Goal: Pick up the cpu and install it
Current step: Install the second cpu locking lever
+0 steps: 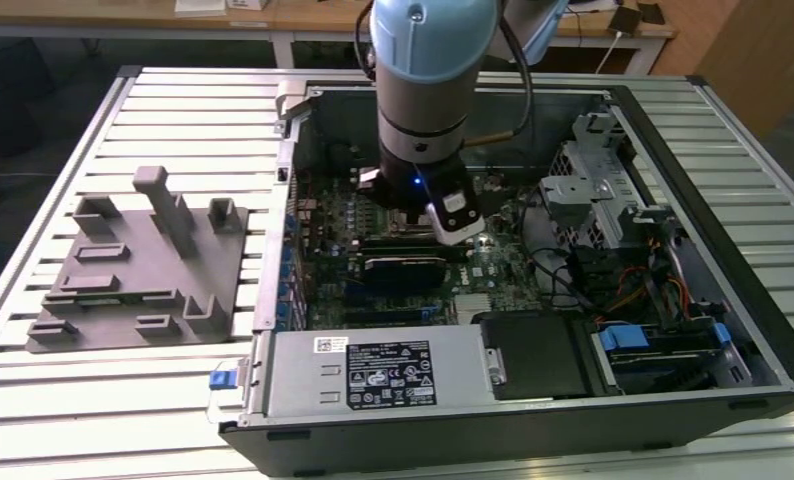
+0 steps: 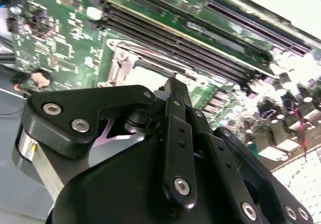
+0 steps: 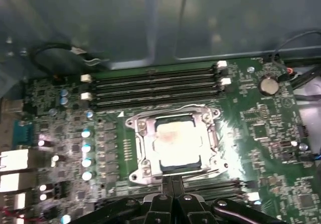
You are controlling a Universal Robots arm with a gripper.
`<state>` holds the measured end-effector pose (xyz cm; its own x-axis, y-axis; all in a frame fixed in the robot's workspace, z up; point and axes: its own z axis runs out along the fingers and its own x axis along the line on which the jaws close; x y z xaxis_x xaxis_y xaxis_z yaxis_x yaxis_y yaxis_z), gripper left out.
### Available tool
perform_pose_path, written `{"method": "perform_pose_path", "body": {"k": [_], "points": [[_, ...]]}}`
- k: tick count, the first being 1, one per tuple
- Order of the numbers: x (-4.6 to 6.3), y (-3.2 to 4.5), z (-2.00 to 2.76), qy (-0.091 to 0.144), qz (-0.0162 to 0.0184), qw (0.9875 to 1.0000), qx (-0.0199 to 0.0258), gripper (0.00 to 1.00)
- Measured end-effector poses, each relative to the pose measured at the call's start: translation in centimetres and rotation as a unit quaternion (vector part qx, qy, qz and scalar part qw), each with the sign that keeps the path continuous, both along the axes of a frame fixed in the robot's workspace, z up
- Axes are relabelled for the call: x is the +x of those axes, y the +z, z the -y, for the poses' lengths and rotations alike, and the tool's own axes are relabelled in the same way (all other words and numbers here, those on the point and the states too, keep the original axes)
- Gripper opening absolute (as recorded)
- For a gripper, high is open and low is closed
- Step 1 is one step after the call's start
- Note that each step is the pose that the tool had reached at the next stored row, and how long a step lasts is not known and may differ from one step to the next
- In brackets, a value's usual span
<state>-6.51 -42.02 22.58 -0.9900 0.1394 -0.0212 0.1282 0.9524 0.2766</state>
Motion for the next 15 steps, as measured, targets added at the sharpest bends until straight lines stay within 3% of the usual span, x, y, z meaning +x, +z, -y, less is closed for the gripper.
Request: {"method": "perform_pose_path", "body": {"k": [5, 9, 13, 15], "points": [[0.8, -0.02, -0.74, 0.000, -0.0018, 1.0000, -0.0044, 0.11], [1.2, -0.06, -1.64, 0.000, -0.0028, 0.9999, -0.0158, 0.11], [1.4, -0.09, -2.98, 0.000, -0.0032, 0.9996, -0.0269, 0.11], [1.4, -0.09, -3.58, 0.000, -0.0033, 0.9994, -0.0350, 0.11]]}}
